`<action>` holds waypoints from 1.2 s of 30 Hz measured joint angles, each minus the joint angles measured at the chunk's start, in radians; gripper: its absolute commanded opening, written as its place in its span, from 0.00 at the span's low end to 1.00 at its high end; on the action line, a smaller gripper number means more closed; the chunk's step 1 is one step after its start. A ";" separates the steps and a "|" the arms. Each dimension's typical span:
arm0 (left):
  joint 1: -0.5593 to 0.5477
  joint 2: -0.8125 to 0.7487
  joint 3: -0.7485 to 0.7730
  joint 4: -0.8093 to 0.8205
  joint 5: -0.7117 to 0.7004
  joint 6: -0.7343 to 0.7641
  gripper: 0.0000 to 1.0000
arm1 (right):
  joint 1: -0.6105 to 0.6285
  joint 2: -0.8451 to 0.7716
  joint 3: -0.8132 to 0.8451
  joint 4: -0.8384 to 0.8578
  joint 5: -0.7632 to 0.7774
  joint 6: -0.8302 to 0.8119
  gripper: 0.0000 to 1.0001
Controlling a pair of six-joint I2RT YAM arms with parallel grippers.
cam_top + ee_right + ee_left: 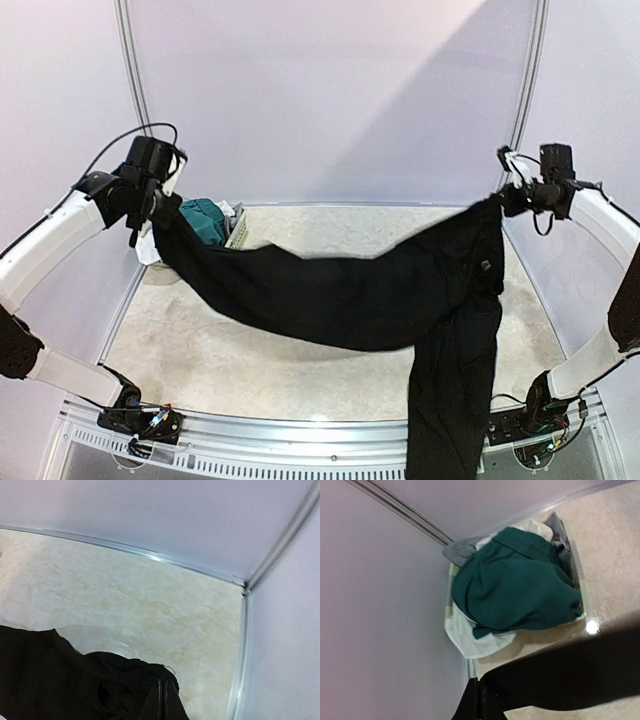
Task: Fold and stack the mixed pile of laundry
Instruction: Flatten out the crumpled trousers at the center of the board.
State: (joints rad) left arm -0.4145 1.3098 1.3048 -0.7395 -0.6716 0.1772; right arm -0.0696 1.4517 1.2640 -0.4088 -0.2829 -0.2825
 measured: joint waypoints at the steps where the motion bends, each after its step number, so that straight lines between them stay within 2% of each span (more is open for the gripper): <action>1: 0.000 0.002 -0.021 -0.008 0.018 -0.019 0.00 | -0.025 -0.008 -0.031 0.005 0.013 0.000 0.00; 5: 0.000 0.050 -0.097 -0.055 0.088 -0.092 0.00 | -0.071 -0.029 -0.103 0.029 0.058 0.000 0.00; 14: 0.000 0.186 -0.103 -0.090 0.140 -0.185 0.00 | -0.117 0.014 -0.107 0.040 0.082 0.014 0.00; 25: 0.000 0.191 -0.139 -0.074 0.181 -0.244 0.00 | -0.210 0.019 -0.043 0.003 0.090 0.018 0.00; 30: 0.000 0.147 -0.139 -0.087 0.213 -0.262 0.00 | -0.270 0.012 -0.026 -0.024 0.087 0.015 0.00; 36: -0.008 -0.068 -0.125 -0.131 0.291 -0.297 0.00 | -0.302 -0.082 -0.026 -0.106 0.060 0.008 0.00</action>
State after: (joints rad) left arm -0.4225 1.2423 1.1801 -0.8703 -0.3801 -0.1196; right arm -0.3714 1.3693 1.2377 -0.5144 -0.2230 -0.2741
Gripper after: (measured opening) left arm 0.008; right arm 0.009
